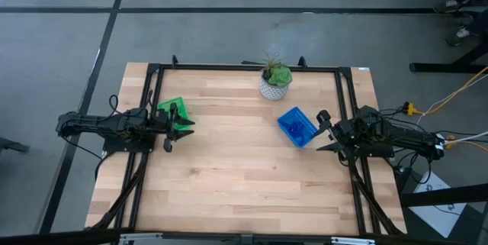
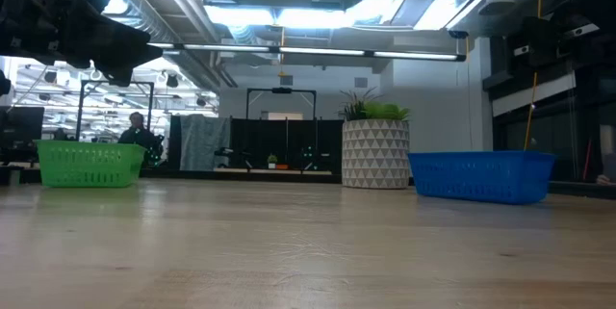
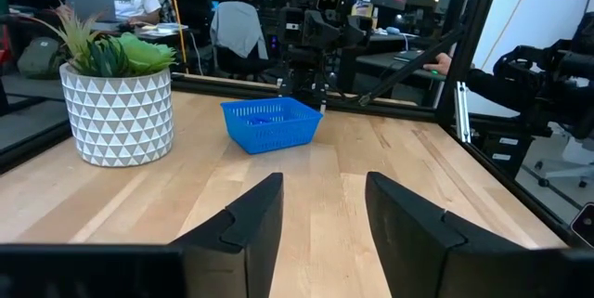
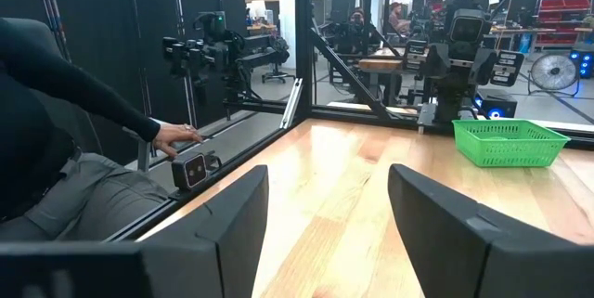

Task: Sort spring keychains
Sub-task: Return to Home Position

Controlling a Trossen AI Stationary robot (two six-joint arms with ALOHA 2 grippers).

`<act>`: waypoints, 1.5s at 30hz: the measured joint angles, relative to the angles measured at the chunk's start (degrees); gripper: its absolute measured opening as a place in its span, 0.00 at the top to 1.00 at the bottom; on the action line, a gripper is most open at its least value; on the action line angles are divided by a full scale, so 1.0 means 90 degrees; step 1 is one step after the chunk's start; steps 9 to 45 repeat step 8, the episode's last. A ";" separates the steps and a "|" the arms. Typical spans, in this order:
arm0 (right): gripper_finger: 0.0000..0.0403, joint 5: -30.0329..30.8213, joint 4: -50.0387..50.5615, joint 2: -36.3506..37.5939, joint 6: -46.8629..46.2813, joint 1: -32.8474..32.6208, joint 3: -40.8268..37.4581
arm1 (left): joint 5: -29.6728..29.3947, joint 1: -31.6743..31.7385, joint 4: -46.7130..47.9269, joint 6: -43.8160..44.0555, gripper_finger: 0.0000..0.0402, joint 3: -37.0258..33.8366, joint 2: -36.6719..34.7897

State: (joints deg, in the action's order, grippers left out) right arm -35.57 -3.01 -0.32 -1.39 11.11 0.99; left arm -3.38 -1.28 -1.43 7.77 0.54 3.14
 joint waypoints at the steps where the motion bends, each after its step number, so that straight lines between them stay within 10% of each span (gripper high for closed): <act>1: 0.45 0.0000 0.0000 0.0000 -0.0002 0.0000 0.0000 | 0.0000 0.0000 0.0000 0.0000 0.63 0.0000 0.0000; 45: 0.45 0.0000 -0.0002 0.0000 -0.0002 0.0000 0.0000 | 0.0000 0.0000 0.0000 0.0000 0.62 0.0000 0.0000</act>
